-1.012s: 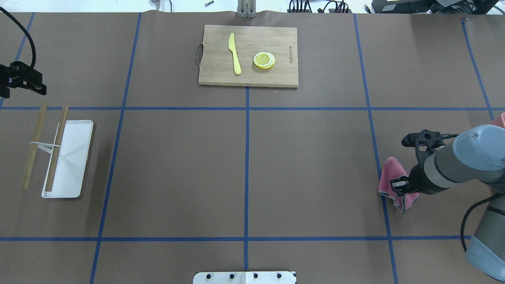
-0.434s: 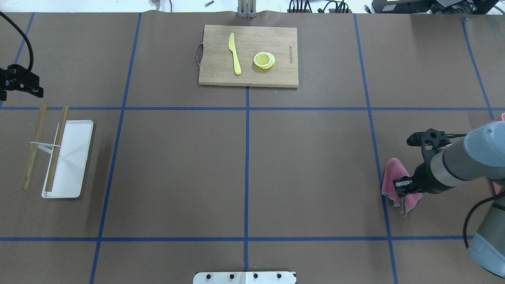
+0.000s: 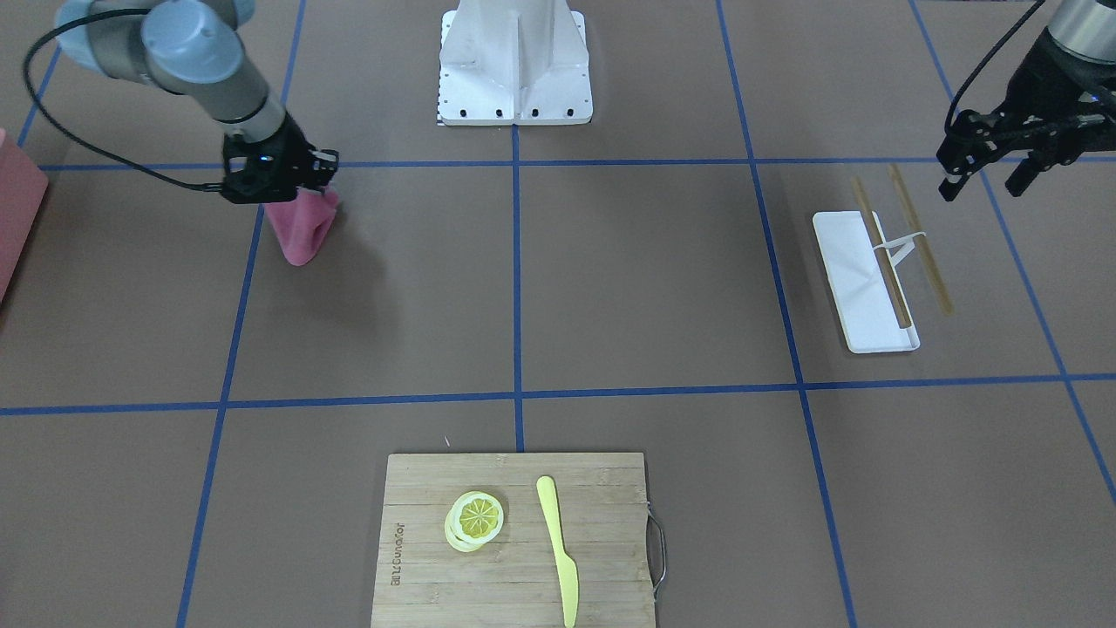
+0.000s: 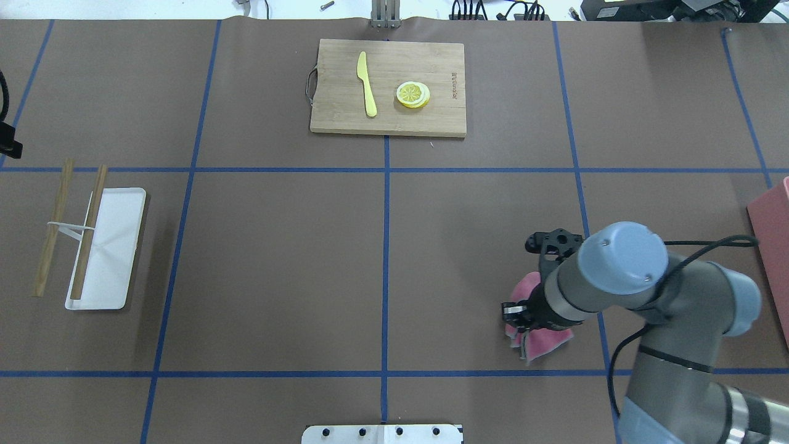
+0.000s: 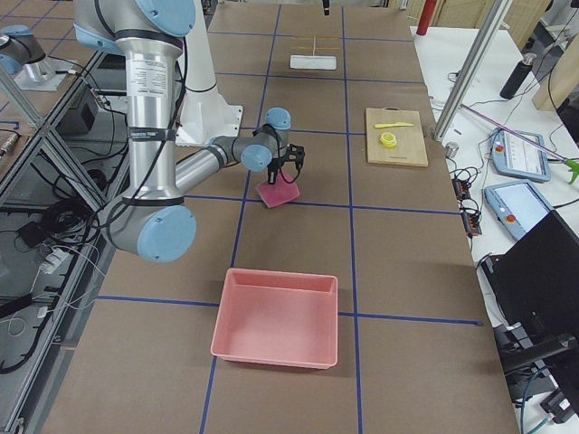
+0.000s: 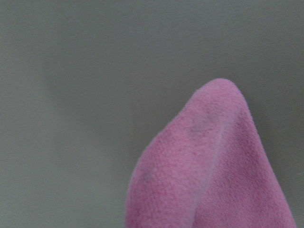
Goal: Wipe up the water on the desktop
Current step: 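Wipe the cloth across the same table patch again with the right gripper, then carry the pink cloth into the pink bin and open the right gripper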
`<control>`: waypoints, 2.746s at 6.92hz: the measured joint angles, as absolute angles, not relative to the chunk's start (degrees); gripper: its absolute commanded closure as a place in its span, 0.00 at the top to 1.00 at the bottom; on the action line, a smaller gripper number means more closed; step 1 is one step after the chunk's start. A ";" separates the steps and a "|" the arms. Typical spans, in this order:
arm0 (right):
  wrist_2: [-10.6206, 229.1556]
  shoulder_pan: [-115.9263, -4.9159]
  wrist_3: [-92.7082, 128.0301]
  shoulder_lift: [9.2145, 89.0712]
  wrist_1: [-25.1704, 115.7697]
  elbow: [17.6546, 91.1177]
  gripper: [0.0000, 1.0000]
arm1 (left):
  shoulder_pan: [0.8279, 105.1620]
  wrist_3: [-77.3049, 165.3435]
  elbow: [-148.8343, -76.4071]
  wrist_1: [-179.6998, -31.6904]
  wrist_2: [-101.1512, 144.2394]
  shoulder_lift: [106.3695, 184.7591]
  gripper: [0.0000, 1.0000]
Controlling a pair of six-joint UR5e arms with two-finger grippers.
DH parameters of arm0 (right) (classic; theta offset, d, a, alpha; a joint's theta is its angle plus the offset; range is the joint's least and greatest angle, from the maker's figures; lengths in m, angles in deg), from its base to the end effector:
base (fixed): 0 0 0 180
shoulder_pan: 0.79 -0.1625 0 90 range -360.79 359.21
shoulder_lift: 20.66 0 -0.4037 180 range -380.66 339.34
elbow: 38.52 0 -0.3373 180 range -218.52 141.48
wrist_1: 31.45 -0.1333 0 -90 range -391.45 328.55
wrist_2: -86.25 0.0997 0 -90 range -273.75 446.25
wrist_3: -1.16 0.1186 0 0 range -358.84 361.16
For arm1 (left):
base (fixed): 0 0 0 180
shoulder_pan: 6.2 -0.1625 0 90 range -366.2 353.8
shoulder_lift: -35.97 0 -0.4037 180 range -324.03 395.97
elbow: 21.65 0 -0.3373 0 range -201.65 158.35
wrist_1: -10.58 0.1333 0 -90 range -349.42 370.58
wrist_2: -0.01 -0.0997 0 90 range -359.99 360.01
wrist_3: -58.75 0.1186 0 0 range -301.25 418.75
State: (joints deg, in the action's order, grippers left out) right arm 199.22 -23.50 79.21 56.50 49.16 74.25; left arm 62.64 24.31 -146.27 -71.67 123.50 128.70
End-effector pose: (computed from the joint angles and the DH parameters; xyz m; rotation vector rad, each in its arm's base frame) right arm -0.4384 -0.2778 0.3664 -0.1318 -0.8517 0.0186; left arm 0.0894 -0.4189 0.3979 0.1772 0.7388 -0.0696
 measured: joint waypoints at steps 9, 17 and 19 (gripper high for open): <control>203.24 -34.68 60.06 77.24 50.53 81.11 0.00 | 68.76 39.15 -143.01 -71.79 130.45 123.50 0.97; 214.56 -82.39 -4.88 87.82 65.10 75.75 0.00 | 68.87 38.72 -139.94 -71.73 132.82 124.51 0.97; 213.52 -87.38 -13.96 87.29 66.42 70.36 0.99 | 68.84 38.71 -139.18 -71.76 132.81 125.03 0.97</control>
